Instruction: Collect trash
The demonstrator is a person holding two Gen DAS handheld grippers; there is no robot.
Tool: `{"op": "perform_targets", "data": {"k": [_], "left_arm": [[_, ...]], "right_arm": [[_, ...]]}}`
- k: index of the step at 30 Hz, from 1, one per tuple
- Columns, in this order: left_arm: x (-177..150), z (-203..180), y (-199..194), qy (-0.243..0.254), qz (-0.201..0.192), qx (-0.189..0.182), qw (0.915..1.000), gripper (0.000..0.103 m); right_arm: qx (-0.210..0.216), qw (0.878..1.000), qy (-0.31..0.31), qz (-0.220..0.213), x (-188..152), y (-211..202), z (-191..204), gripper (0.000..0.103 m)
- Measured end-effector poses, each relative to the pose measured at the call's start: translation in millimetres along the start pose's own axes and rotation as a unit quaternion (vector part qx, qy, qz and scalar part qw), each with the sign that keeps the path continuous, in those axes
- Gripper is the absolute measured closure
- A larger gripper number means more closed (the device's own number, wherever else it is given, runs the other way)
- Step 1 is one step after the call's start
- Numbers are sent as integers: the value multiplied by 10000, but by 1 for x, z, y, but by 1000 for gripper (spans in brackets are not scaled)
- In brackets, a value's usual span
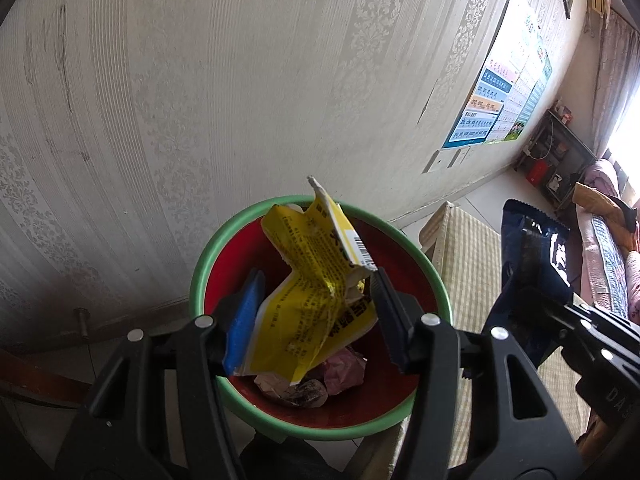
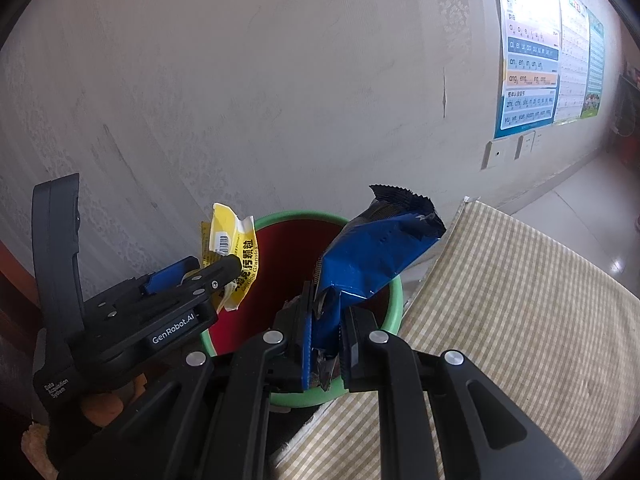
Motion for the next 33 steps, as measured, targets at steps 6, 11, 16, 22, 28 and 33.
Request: {"op": "perform_targets", "data": {"k": [6, 11, 16, 22, 28, 33], "left_arm": [[2, 1, 8, -2, 49, 4, 10000, 49], [3, 3, 13, -8, 86, 38, 10000, 48], [3, 1, 19, 31, 120, 75, 9999, 30], [5, -3, 10, 211, 5, 307, 9993, 18], [0, -21, -3, 313, -7, 285, 9991, 15], [3, -70, -43, 598, -362, -84, 9975, 15]], "right_arm": [[-80, 9999, -80, 79, 1, 9, -1, 85], [-109, 9998, -149, 1, 3, 12, -4, 66], [-76, 9996, -94, -244, 8, -2, -11, 45], [-40, 9984, 114, -558, 9, -38, -31, 36], [-157, 9960, 309, -823, 0, -79, -57, 31], [-272, 9916, 381, -1204, -10, -125, -79, 21]]}}
Point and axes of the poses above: each gripper's, at about its wrist camera, not at the fingertips, and y roughly the way its jaws point, z to its left, x to its top, the point moved 10 cm from there along y, roughly the way its jaws point, and after that the axes turned 13 degrees about y, right-handed, at the moved point
